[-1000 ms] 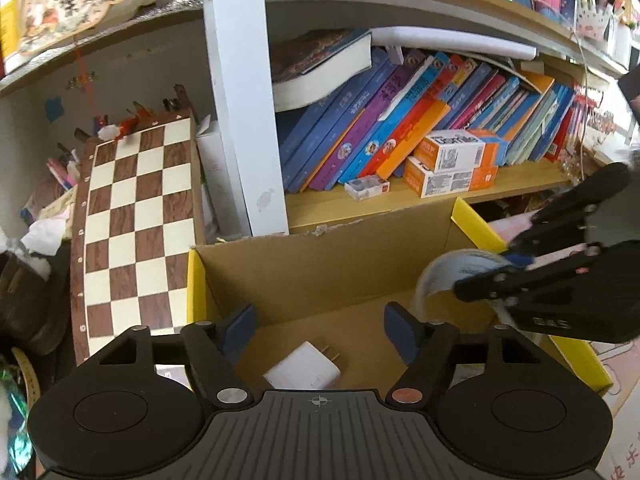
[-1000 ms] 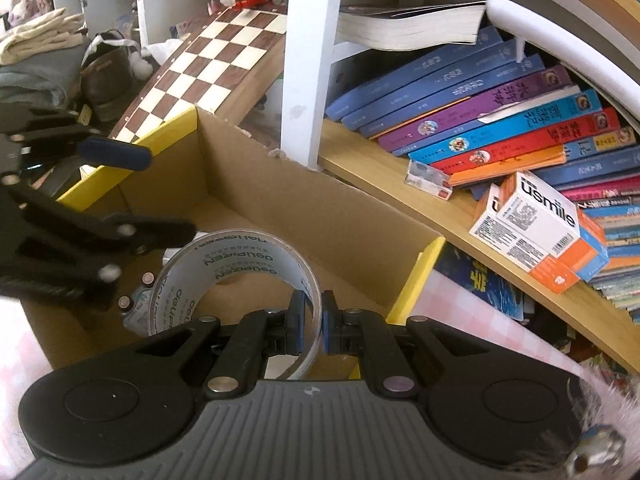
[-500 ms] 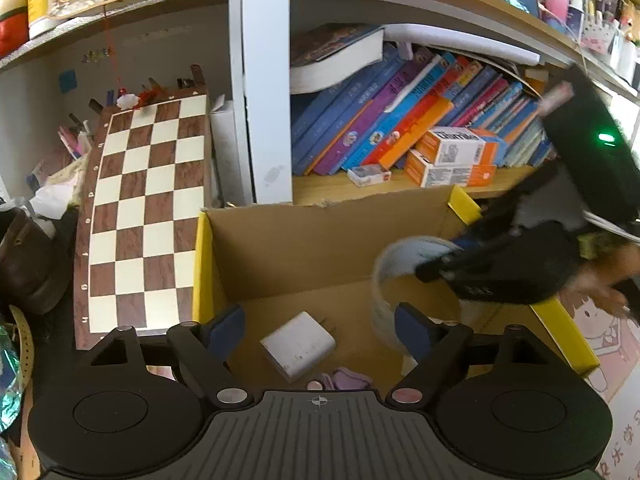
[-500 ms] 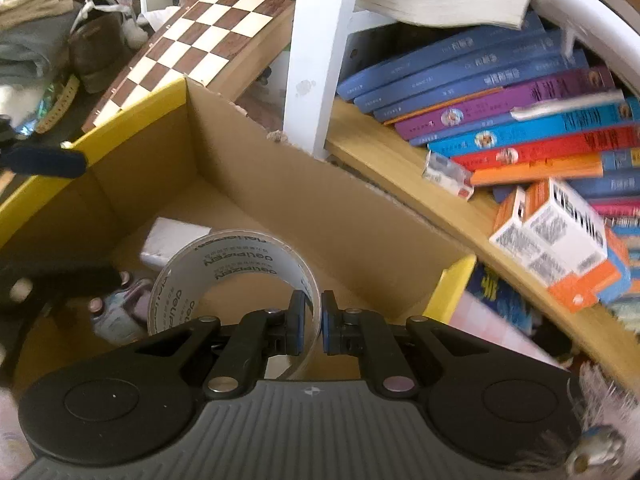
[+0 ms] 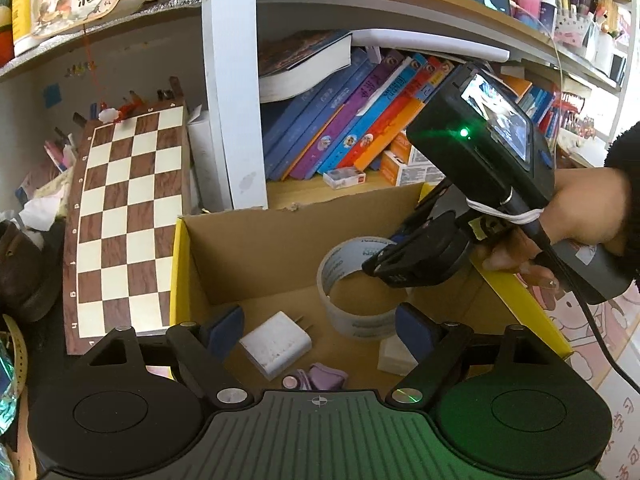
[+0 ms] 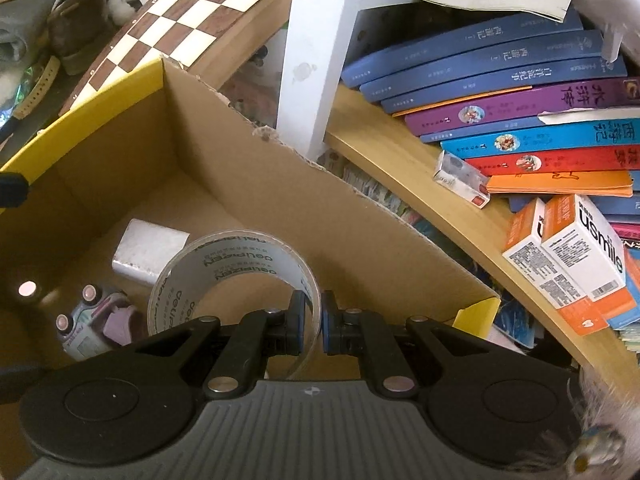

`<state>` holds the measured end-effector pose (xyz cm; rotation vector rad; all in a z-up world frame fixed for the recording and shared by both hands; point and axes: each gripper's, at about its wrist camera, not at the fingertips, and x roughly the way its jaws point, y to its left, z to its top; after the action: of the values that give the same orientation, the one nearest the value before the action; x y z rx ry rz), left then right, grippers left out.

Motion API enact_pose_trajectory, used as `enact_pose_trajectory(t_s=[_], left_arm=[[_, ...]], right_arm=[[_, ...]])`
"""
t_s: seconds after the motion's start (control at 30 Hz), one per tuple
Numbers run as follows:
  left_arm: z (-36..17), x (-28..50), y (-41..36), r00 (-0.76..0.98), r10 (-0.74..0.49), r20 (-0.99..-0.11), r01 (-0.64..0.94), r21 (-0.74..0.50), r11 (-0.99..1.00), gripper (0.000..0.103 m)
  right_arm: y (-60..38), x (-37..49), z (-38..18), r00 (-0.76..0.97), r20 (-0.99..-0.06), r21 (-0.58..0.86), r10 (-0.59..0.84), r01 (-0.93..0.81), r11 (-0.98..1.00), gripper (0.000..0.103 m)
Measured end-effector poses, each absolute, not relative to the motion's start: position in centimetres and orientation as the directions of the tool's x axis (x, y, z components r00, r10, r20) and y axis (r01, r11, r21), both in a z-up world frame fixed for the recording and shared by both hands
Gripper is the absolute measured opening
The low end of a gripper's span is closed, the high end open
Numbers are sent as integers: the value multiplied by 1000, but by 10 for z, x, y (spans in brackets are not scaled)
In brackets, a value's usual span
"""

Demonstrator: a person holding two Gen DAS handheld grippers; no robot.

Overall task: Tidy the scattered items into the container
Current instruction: 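Lower the tape roll into the box and open the right tool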

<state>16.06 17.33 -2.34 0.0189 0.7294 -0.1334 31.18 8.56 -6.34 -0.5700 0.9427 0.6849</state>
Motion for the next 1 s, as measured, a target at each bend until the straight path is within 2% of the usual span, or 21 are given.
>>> enact_pose_trajectory(t_s=[0.5, 0.6, 0.67, 0.77, 1.0], left_arm=[[-10, 149, 169, 756, -117, -644, 133, -24, 991, 85], [-5, 145, 167, 762, -110, -639, 128, -18, 992, 85], [-2, 142, 167, 766, -103, -634, 124, -12, 992, 85], [2, 136, 166, 774, -93, -626, 115, -6, 993, 89], [9, 119, 165, 785, -80, -615, 100, -1, 995, 89]], right_arm=[[75, 294, -46, 448, -845, -148, 293, -722, 676, 23], [70, 288, -37, 459, -834, -140, 307, -714, 686, 34], [67, 283, -31, 468, -825, -134, 316, -706, 696, 46], [63, 275, -22, 483, -811, -124, 330, -693, 710, 58], [48, 253, -2, 512, -780, -104, 359, -672, 733, 69]])
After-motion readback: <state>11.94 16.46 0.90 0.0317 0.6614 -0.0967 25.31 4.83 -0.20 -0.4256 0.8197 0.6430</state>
